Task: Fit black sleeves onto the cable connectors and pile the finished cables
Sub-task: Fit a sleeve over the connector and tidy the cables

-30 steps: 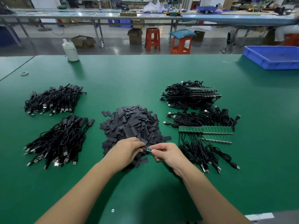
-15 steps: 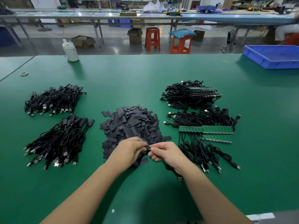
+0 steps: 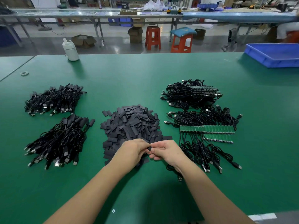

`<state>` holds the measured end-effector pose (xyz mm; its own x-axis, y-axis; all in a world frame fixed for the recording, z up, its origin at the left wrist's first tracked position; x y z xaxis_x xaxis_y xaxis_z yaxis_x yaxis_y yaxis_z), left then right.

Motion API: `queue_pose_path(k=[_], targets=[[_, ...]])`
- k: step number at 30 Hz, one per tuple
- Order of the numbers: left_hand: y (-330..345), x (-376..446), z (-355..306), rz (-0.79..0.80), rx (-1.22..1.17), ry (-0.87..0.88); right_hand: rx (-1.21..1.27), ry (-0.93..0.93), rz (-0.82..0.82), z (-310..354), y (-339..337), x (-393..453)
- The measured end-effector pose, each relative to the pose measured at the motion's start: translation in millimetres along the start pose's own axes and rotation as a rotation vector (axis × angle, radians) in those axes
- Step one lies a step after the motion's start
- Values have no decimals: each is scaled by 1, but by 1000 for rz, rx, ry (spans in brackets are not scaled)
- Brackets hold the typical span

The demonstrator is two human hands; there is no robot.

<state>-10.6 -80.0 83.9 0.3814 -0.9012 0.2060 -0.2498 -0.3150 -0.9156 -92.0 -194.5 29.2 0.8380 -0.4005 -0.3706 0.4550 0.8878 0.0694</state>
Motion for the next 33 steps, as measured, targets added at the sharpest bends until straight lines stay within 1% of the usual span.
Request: queue_pose_path(k=[3,6,9,14,16,18,20,22,23,25,26,28,30,33], targets=[[3,0,0,37,25,2,-21,6,25,1,2,-1],[5,-1,-2,93,77,22,-95,-6,35,1,1,0],[8,-2,-2,162,201,42,-179,-14,42,2,2,1],[10,-1,-7,247,422,74,-246,-26,31,3,4,1],[12,0,-10,246,471,84,-257,-28,36,3,5,0],[11,0,-12,216,468,95,-255,-34,43,5,6,-1],[8,-1,-17,107,425,155,-243,-33,32,6,6,-2],[7,0,-16,7,352,150,-219,-27,7,7,5,-2],[8,1,-13,-4,284,105,-189,-21,-6,7,4,-2],[6,2,-6,-43,57,-53,-96,-7,-26,7,2,-3],[5,2,-2,-89,-74,-143,-59,-8,-29,7,1,-3],[6,2,7,-148,-299,-348,-14,-18,-29,10,-1,-5],[17,-2,9,-96,-554,-505,36,-23,-30,14,-3,-5],[38,-10,-6,23,-1095,-585,98,-57,-33,27,-7,-7]])
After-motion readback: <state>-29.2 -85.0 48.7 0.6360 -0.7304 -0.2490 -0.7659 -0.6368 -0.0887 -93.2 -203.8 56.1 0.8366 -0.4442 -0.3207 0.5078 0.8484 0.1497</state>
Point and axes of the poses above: each hand's wrist, its own x-axis towards the middle knuckle, its own y-axis out of the palm, z = x × y, the point moved 6 cm from there along x, towards the middle knuckle, and after that the axes turned 8 degrees about x, right-handed, at the moved point
